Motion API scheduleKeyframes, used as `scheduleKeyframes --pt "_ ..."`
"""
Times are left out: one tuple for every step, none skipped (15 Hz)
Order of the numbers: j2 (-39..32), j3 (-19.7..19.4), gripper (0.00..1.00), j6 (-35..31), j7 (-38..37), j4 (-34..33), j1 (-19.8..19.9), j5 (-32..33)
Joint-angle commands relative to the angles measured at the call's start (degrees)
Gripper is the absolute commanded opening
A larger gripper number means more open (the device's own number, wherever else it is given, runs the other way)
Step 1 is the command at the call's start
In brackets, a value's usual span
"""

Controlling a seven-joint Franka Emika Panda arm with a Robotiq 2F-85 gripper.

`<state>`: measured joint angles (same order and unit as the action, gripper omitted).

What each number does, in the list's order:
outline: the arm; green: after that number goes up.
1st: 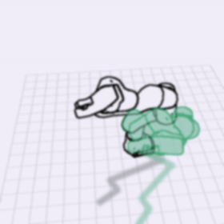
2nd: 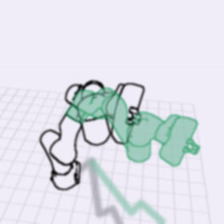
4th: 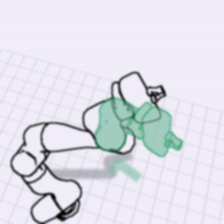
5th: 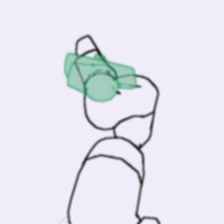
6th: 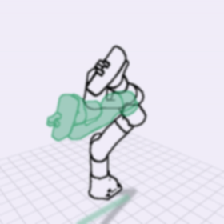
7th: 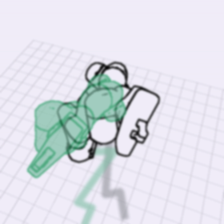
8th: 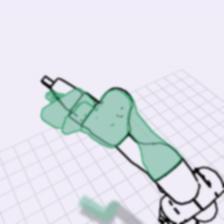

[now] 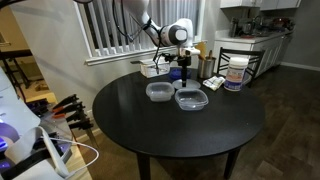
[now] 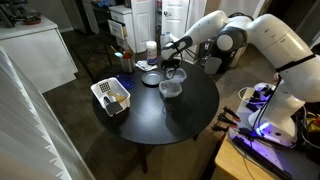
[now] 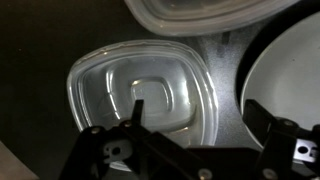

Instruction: Stack the lunchboxes

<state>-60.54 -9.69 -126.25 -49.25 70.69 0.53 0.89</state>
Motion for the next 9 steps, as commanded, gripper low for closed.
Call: scheduleKeyframes --pt "-3.3 0.0 1.00 -0.6 0.8 -5.2 0.1 -0.8" --pt "-4.5 0.2 1.00 -0.3 0.9 -6.8 0.3 -1.0" --pt "-5.7 0.3 1.00 -0.5 0.9 -8.2 0.5 -1.1" --pt "-6.7 0.4 1.00 -0.6 1.0 -9.3 0.6 -1.2" --pt "-7.6 0.6 1.00 -0.7 1.1 -10.3 0.8 -1.4" --pt "-8.4 0.7 1.00 -0.8 1.3 -11.0 0.9 -1.4" --pt "-9.2 0.8 1.00 -0.9 1.4 -11.7 1.0 -1.4" --pt "-10.0 0.8 1.00 -0.9 1.4 -12.4 1.0 -1.4" --pt "-10.7 0.9 1.00 -0.8 1.4 -13.0 1.0 -1.4"
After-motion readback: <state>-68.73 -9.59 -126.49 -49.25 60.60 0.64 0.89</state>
